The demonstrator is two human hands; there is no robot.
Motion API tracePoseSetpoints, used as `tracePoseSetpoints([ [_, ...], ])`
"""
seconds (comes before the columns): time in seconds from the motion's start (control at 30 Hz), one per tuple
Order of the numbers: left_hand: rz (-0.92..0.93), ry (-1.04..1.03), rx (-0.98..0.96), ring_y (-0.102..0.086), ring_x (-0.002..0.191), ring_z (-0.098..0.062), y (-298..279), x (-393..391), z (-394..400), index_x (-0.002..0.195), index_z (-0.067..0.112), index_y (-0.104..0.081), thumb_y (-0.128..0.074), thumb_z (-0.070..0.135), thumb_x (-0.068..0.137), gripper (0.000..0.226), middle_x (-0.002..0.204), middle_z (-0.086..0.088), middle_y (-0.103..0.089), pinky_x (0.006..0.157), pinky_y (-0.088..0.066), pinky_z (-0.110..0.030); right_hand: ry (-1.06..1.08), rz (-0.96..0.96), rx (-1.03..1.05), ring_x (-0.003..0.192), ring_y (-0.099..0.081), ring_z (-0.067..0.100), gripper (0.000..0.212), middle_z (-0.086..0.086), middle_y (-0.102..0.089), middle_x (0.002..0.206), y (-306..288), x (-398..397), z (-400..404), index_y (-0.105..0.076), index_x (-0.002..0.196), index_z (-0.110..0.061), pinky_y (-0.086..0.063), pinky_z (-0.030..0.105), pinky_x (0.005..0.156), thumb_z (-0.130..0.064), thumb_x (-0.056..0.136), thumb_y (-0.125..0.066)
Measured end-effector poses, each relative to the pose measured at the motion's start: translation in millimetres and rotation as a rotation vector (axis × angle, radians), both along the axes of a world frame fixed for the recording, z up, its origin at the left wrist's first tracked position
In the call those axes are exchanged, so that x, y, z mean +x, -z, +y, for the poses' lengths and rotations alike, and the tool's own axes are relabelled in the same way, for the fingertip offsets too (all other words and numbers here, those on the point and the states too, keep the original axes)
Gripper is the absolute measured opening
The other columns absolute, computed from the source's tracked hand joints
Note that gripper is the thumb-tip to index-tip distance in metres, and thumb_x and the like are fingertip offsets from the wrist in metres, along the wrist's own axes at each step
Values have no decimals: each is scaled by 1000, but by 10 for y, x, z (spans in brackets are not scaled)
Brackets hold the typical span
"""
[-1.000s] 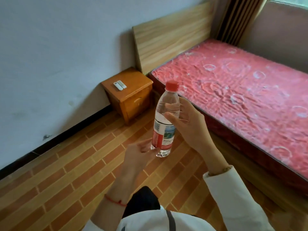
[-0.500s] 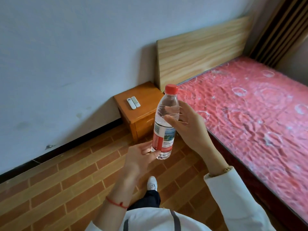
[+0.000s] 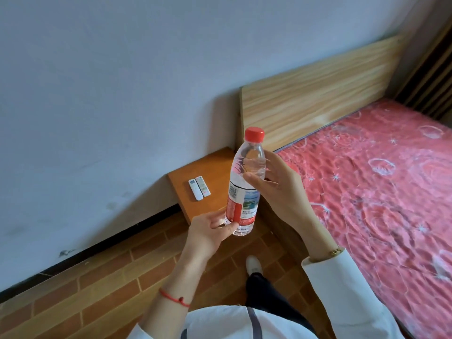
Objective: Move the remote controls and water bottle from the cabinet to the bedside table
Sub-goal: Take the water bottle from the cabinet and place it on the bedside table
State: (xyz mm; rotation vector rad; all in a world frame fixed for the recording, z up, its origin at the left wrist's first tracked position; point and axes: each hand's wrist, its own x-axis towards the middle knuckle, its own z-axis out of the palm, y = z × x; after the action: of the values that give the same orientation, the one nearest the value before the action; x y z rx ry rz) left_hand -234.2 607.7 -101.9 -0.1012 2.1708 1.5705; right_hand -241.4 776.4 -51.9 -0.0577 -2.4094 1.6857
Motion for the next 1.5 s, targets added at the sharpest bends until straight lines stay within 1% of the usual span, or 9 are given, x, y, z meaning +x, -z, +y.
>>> tracePoseSetpoints([
  [0.07,18,-4,-43,-53,127,-16,55,-286,136,131,19,-59,-72,27,84,50,136,0,-59,97,-39,-23,-10,-3,6,111,-63,8,53,-4,-66,123,51,-307,105,-49,134,-20,-55,39,93,-30,85,-67],
  [0.17,-4,-60,-63,-51,130,-17,145,-741,355,133,22,-57,-71,31,84,51,139,0,-56,91,-35,-23,-48,-24,20,112,-63,12,54,-1,-65,125,138,-859,307,-48,136,-18,-54,41,94,-30,86,-66],
  [0.4,-83,-213,-62,-50,131,-17,301,-1782,823,138,21,-51,-70,32,85,57,142,-1,-53,107,-37,-32,-207,-76,12,109,-64,10,54,-3,-66,122,286,-2123,695,-47,135,-18,-55,41,92,-27,86,-67],
  [0.67,-53,-238,-106,-52,128,-18,464,-2687,1027,138,20,-52,-63,33,90,51,138,-1,-58,99,-38,-26,-336,-133,23,112,-62,11,59,-1,-64,125,473,-3228,827,-44,137,-15,-54,41,94,-29,85,-68],
  [0.9,-101,-227,-34,-58,106,-7,876,-3368,938,134,18,-54,-64,28,89,47,131,2,-63,86,-43,-14,-337,-238,5,110,-64,14,60,2,-63,124,919,-3977,725,-45,133,-12,-56,44,91,-25,82,-73],
  [1.03,-124,-237,-4,-61,107,-9,1240,-3726,866,133,13,-54,-65,22,89,47,127,-1,-64,70,-46,-1,-326,-319,-4,112,-63,19,59,5,-62,125,1258,-4351,640,-45,131,-12,-55,47,92,-22,81,-74],
  [1.3,-210,-208,12,-53,113,-5,2253,-4300,885,138,16,-44,-57,24,94,47,132,2,-58,79,-38,-5,-309,-389,13,114,-61,20,57,5,-59,126,2105,-4871,545,-44,127,-12,-53,43,96,-14,79,-75],
  [1.4,-227,-233,-19,-54,118,-11,2711,-4432,900,139,15,-45,-55,25,95,45,131,-1,-59,84,-38,-8,-331,-406,43,113,-60,17,60,2,-57,124,2531,-4957,527,-43,126,-14,-53,34,95,-13,77,-77],
  [1.5,-231,-254,-24,-55,108,-9,3143,-4553,920,128,12,-54,-52,22,95,34,122,-1,-62,73,-40,-3,-371,-404,79,111,-59,14,64,0,-58,121,2992,-4993,504,-44,124,-16,-51,20,90,-13,72,-81],
])
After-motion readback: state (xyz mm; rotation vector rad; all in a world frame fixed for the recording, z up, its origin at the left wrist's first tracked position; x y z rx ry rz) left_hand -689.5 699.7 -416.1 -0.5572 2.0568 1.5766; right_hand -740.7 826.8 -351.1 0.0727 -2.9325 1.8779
